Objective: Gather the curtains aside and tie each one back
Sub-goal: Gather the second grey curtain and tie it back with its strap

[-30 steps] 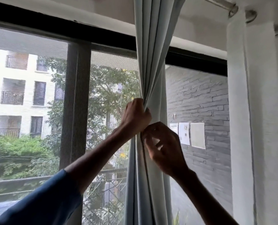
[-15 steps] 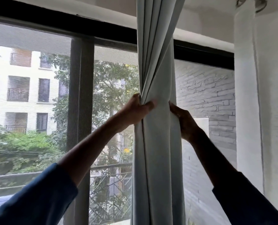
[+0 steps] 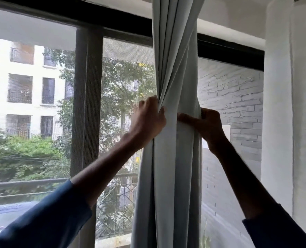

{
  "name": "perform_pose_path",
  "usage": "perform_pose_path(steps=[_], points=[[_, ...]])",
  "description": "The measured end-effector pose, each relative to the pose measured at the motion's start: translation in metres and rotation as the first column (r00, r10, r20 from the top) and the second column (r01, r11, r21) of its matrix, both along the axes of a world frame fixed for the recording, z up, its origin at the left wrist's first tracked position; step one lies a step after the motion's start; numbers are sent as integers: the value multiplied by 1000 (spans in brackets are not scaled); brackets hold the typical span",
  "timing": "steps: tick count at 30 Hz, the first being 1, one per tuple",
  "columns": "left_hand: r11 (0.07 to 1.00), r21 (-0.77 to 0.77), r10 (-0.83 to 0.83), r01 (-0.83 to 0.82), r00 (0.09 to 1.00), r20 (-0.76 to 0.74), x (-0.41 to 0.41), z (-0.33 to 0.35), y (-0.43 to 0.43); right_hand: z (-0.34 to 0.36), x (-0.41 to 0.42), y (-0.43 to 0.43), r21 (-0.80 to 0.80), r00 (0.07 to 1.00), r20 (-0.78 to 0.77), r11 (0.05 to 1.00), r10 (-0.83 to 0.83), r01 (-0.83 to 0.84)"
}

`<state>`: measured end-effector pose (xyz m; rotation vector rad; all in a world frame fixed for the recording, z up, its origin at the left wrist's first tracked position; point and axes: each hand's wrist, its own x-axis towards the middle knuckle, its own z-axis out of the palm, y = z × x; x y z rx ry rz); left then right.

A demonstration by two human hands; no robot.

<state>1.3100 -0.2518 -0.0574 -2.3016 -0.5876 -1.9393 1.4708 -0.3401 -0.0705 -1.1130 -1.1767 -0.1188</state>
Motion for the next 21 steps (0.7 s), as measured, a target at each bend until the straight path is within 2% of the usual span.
perform_pose_path(steps=[1, 3, 6, 8, 11, 14, 18, 21], points=[[999, 23, 43, -43, 999, -1, 3, -4, -3, -2, -7, -2, 18, 991, 34, 992, -127, 127], [991, 58, 127, -124, 991, -47, 5, -15, -11, -9, -23, -7, 106, 907, 141, 917, -396, 384], [980, 129, 170, -153, 976, -135, 6, -31, -20, -25, -51, -10, 295, 795, 240, 822, -557, 487], [980, 133, 169, -150, 976, -140, 5, -35, -25, -39, -65, -9, 331, 712, 309, 773, -630, 541], [982, 125, 159, -139, 972, -172, 4, -32, -29, -49, -72, -10, 333, 600, 383, 711, -702, 619], [993, 108, 61, -39, 976, -208, 2, -32, -32, -58, -76, -9, 293, 539, 445, 685, -715, 667], [996, 85, -10, 28, 978, -208, 4, -34, -35, -79, -86, -10, 260, 575, 457, 721, -678, 643], [998, 57, -12, 27, 972, -235, 3, -38, -30, -88, -89, -13, 244, 565, 455, 706, -689, 665]])
